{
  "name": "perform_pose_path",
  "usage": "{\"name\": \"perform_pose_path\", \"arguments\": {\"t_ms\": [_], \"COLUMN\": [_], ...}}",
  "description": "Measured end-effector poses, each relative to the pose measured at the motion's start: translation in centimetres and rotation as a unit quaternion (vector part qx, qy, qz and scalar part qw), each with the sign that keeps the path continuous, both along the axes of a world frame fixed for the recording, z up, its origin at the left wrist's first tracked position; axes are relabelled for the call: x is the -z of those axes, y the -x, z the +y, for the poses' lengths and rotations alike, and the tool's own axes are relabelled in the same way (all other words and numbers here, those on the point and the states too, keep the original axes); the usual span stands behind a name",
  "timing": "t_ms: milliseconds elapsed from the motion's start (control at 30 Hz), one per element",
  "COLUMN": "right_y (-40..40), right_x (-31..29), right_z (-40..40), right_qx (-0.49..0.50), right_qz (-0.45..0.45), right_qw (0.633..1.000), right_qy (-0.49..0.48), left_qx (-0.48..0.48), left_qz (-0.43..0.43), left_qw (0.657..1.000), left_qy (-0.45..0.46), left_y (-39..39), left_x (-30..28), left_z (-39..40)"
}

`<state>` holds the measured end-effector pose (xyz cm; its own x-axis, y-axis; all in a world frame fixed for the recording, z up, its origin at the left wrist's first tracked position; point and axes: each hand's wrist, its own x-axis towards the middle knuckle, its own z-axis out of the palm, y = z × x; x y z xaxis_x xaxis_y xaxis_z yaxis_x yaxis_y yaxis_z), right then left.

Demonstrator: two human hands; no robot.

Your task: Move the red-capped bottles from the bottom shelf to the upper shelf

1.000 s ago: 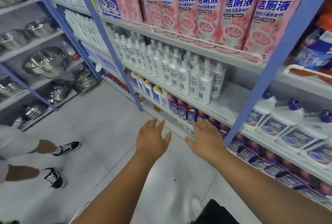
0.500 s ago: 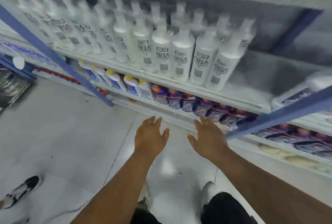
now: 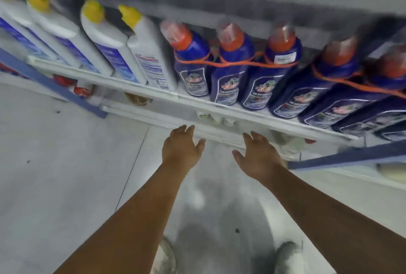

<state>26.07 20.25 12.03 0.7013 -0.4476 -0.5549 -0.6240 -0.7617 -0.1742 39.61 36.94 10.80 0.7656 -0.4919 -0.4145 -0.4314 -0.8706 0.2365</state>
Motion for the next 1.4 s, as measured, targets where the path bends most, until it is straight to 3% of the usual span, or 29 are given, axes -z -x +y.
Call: {"name": "perform_pose_path", "arguments": {"t_ms": [100, 267, 433, 567, 833, 1033, 1233, 1400], "right_y": [-2.5, -7.0, -10.6, -12.0, -11.8, -10.3, -5.4, -1.6], "right_x": [6.7, 16.2, 21.6, 23.0, 25.1, 25.5, 19.9, 11.0], "right_z": [-1.6, -4.1, -5.8, -7.1, -7.8, -7.2, -2.5, 2.9], "right_qx": [0.022, 0.114, 0.272, 0.307, 0.338, 0.32, 0.321, 0.319], "right_qz": [-0.029, -0.081, -0.245, -0.282, -0.353, -0.426, -0.408, -0.337], "right_qw": [0.999, 0.99, 0.922, 0.895, 0.851, 0.835, 0.847, 0.865], "right_qy": [0.011, -0.022, -0.125, -0.156, -0.193, -0.138, -0.118, -0.19], "left_qx": [-0.016, -0.154, -0.175, -0.19, -0.165, -0.147, -0.138, -0.206], "left_qz": [-0.002, 0.095, 0.093, 0.097, 0.092, 0.04, 0.049, 0.096], "left_qw": [1.0, 0.971, 0.94, 0.916, 0.903, 0.908, 0.924, 0.914], "left_qy": [0.022, 0.154, 0.278, 0.34, 0.385, 0.391, 0.352, 0.337], "left_y": [-2.8, -8.1, -12.9, -13.9, -13.2, -10.3, -4.9, 0.8], "left_x": [7.5, 17.9, 23.9, 25.8, 26.3, 25.6, 20.6, 11.8], "left_z": [-1.5, -5.2, -8.3, -9.5, -8.5, -5.5, 0.7, 4.9]}}
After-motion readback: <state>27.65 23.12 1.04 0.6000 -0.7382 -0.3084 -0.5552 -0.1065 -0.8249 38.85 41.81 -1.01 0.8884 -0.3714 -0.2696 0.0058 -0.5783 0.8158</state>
